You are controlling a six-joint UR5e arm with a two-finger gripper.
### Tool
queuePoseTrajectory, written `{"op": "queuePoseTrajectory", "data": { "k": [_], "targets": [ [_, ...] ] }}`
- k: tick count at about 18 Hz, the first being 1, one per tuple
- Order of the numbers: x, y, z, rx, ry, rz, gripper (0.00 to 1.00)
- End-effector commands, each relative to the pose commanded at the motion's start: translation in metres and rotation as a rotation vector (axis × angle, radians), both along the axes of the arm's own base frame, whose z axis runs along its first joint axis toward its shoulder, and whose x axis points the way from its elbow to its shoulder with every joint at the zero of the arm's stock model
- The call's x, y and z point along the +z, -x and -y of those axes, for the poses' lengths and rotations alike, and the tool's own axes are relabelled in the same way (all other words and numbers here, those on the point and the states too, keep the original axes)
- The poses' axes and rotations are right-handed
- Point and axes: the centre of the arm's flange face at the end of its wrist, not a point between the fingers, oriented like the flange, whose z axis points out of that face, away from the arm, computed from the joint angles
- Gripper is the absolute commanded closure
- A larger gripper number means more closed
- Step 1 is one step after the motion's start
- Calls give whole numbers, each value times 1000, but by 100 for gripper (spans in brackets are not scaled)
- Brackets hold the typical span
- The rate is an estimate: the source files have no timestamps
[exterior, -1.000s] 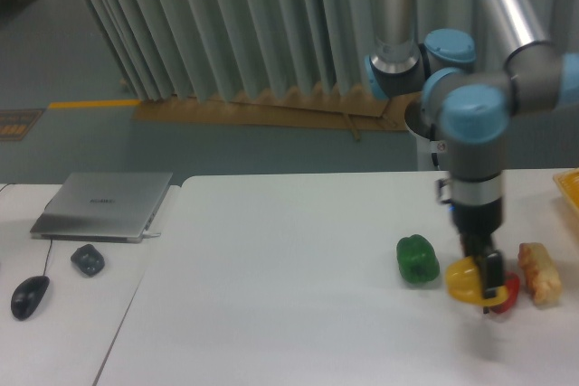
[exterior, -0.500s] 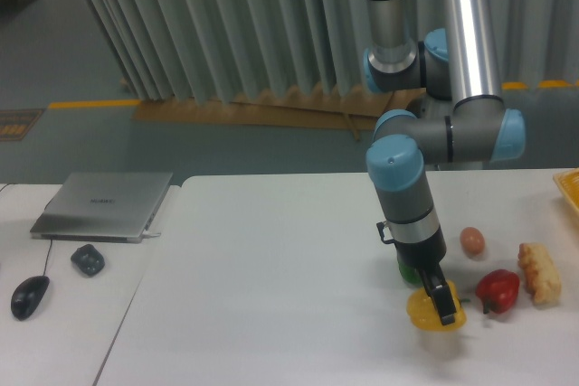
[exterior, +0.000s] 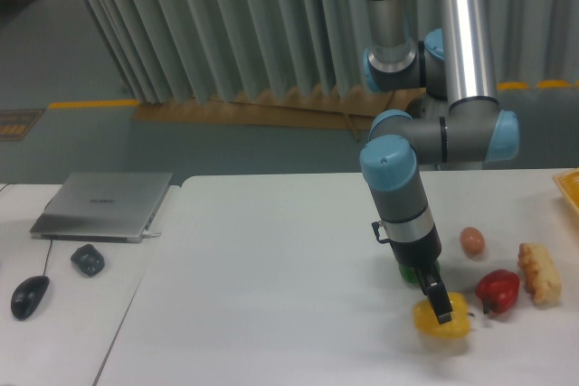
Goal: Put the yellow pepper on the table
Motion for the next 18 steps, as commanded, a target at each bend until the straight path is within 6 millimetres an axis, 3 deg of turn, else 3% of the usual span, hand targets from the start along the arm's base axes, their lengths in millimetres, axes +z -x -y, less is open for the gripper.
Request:
{"op": "queuePoseTrajectory", "data": {
  "k": [4,8,11,15,18],
  "targets": [
    [13,1,3,-4,-16,-6,0],
    [53,1,14,2,-89,1,0],
    [72,4,23,12,-118,-3,0],
    [108,34,51,70,-182,31,0],
    [113,60,66,114,-204,35,0]
  ]
}}
